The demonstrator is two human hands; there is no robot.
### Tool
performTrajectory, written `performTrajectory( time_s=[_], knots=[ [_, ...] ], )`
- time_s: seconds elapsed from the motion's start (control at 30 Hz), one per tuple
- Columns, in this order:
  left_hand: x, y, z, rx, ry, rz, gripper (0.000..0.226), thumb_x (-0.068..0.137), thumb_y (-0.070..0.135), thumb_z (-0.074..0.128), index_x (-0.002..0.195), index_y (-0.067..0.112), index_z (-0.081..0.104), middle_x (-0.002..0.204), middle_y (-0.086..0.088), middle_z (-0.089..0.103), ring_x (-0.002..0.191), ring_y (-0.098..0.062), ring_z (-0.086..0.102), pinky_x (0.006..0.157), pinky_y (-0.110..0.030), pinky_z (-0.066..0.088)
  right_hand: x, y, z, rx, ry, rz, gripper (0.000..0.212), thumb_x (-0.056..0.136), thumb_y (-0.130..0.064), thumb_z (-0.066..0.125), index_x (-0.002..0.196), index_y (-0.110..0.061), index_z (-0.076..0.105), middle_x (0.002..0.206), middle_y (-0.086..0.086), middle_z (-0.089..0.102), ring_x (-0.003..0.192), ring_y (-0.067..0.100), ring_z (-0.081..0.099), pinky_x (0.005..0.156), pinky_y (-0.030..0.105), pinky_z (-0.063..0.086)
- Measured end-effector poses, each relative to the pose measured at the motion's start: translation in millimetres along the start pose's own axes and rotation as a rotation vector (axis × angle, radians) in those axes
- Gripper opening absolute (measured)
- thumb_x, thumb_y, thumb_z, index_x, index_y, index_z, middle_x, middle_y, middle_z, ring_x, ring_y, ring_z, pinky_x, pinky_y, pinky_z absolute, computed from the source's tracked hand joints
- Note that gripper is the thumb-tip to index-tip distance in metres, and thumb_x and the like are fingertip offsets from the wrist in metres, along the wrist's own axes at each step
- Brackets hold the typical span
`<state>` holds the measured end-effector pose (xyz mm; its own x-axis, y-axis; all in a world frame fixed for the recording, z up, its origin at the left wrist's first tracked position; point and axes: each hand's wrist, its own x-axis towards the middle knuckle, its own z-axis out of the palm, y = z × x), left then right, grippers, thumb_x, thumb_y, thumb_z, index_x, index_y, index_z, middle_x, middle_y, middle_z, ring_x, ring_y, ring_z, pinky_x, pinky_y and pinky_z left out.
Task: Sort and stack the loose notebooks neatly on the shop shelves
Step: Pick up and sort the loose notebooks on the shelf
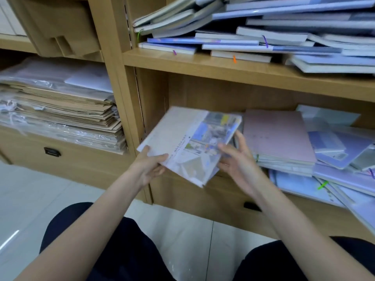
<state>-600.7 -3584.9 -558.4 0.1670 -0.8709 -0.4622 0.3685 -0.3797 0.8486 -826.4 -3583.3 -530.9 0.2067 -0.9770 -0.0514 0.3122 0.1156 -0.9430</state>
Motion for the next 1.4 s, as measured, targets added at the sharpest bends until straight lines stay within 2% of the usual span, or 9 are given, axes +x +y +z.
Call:
performTrajectory(
  time_s=[0.13,0.3,0.43,0.6,0.7,0.83,1.03,1.17,1.4],
  knots=[
    [6,24,-13,0.213,-0.082,-0.069,0.077,0.084,-0.007,0.058,0.147,0.018,0.020,0.094,-0.006,0.060,0.075,-0.014,0.056,0.050,-0.019,0.053,6,-15,-24,-0.012,0.125,0.316,0.039,0.091,-0.040,0.052,0.122,-0.016,0.045,0.096,0.018,0.068,0.077,0.024,0.070,0.061,0.027,0.059],
    [14,30,-9,0.316,-0.166,-0.057,0.083,0.086,-0.009,0.056,0.149,0.023,0.013,0.094,-0.005,0.061,0.067,-0.012,0.059,0.058,-0.020,0.055,12,-8,-41,-0.122,0.228,0.341,0.004,0.090,-0.005,0.057,0.092,-0.007,0.058,0.059,0.006,0.068,0.050,0.015,0.066,0.044,0.019,0.051],
    [30,24,0,0.233,-0.068,0.030,0.065,0.088,-0.005,0.055,0.144,0.014,0.027,0.106,-0.007,0.063,0.074,-0.014,0.060,0.054,-0.018,0.052,19,-10,-45,-0.095,0.246,0.327,0.012,0.086,-0.005,0.061,0.080,-0.011,0.052,0.059,0.006,0.067,0.049,0.014,0.065,0.044,0.018,0.051],
    [39,21,7,0.236,-0.095,-0.002,0.033,0.091,0.005,0.056,0.121,-0.006,0.050,0.110,-0.016,0.061,0.077,-0.019,0.063,0.055,-0.023,0.057,27,-10,-36,0.071,0.204,0.319,0.035,0.087,0.012,0.050,0.121,0.004,0.044,0.103,0.023,0.058,0.065,0.024,0.068,0.045,0.019,0.052],
    [43,26,0,0.188,-0.220,-0.064,0.041,0.086,0.003,0.062,0.123,0.004,0.046,0.113,-0.012,0.064,0.087,-0.020,0.066,0.065,-0.028,0.059,38,-10,-28,0.051,0.274,0.219,0.039,0.089,0.014,0.045,0.127,0.006,0.039,0.094,0.016,0.054,0.073,0.022,0.062,0.048,0.021,0.054],
    [48,42,-9,0.145,-0.181,0.038,0.003,0.089,0.002,0.057,0.091,0.003,0.059,0.077,-0.005,0.061,0.058,-0.008,0.063,0.052,-0.018,0.054,67,-2,8,0.043,0.323,0.133,0.039,0.092,0.011,0.045,0.129,0.003,0.037,0.096,0.011,0.049,0.073,0.020,0.061,0.058,0.025,0.058],
    [69,43,-22,0.341,0.151,0.362,0.049,0.090,0.002,0.054,0.137,0.000,0.039,0.127,-0.014,0.054,0.110,-0.024,0.056,0.091,-0.033,0.048,104,14,47,-0.153,0.316,0.016,0.042,0.099,-0.002,0.040,0.140,-0.004,0.031,0.129,0.000,0.036,0.056,0.010,0.066,0.074,0.027,0.056],
    [69,12,-5,0.321,0.085,0.206,0.053,0.087,-0.003,0.058,0.136,-0.002,0.038,0.128,-0.017,0.051,0.106,-0.027,0.056,0.082,-0.036,0.051,79,9,22,-0.250,0.232,0.006,0.035,0.097,0.002,0.041,0.131,-0.006,0.038,0.125,0.005,0.048,0.067,0.012,0.065,0.062,0.028,0.059],
    [67,28,14,0.220,0.012,0.405,0.048,0.086,-0.007,0.057,0.131,0.007,0.048,0.116,-0.006,0.059,0.100,-0.013,0.059,0.083,-0.020,0.049,83,4,19,-0.279,0.158,-0.208,0.040,0.099,-0.003,0.039,0.137,-0.015,0.034,0.147,0.006,0.035,0.074,0.010,0.071,0.086,0.045,0.054]
  ],
)
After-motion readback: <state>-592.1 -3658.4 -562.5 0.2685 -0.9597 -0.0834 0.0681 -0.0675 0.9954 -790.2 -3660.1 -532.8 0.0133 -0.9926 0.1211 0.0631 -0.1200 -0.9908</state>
